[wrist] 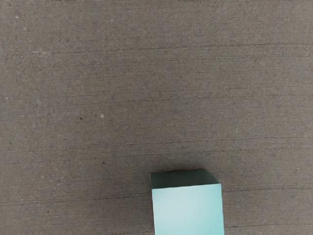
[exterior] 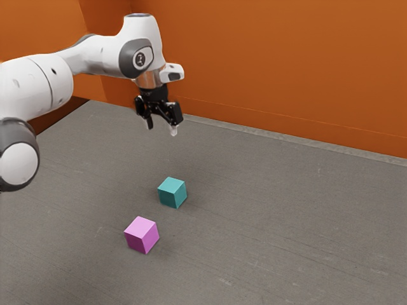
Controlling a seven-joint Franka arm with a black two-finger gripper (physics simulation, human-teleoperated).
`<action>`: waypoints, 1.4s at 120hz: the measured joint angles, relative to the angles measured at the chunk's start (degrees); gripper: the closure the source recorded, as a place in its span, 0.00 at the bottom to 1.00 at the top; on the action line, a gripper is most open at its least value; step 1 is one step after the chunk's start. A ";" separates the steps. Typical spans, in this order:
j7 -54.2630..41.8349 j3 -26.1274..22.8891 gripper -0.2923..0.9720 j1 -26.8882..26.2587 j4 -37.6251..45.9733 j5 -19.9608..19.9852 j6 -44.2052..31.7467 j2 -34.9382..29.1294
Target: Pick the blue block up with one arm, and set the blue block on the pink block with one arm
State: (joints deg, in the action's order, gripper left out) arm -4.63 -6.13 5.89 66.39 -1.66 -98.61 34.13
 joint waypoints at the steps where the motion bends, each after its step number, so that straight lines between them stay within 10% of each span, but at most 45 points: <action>1: -0.04 0.00 0.23 0.00 0.01 0.06 -0.30 0.20; 168: -2.85 4.88 0.23 -4.85 11.66 3.55 -22.94 8.11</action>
State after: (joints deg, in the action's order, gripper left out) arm -7.47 -1.24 1.04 78.05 1.89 -121.55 42.24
